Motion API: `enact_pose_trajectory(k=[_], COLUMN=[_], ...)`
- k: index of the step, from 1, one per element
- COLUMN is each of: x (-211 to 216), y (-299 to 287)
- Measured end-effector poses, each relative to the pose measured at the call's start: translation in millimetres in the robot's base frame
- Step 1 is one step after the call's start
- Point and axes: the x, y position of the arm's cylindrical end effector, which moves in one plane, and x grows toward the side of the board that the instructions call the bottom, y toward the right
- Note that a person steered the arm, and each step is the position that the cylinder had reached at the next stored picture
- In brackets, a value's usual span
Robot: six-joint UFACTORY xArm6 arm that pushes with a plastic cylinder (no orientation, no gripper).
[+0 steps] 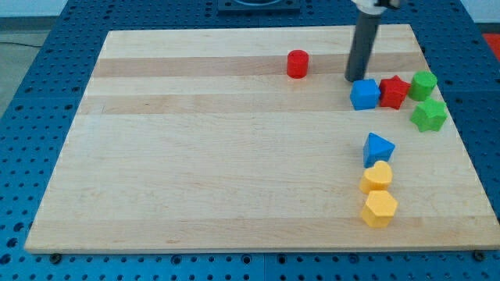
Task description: Move red circle towards left of the board
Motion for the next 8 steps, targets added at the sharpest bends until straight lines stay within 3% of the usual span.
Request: enact_pose_trajectory(k=[2, 6, 8], x=[43.9, 7.6, -36.2], y=[-12.8, -28.7, -44.1])
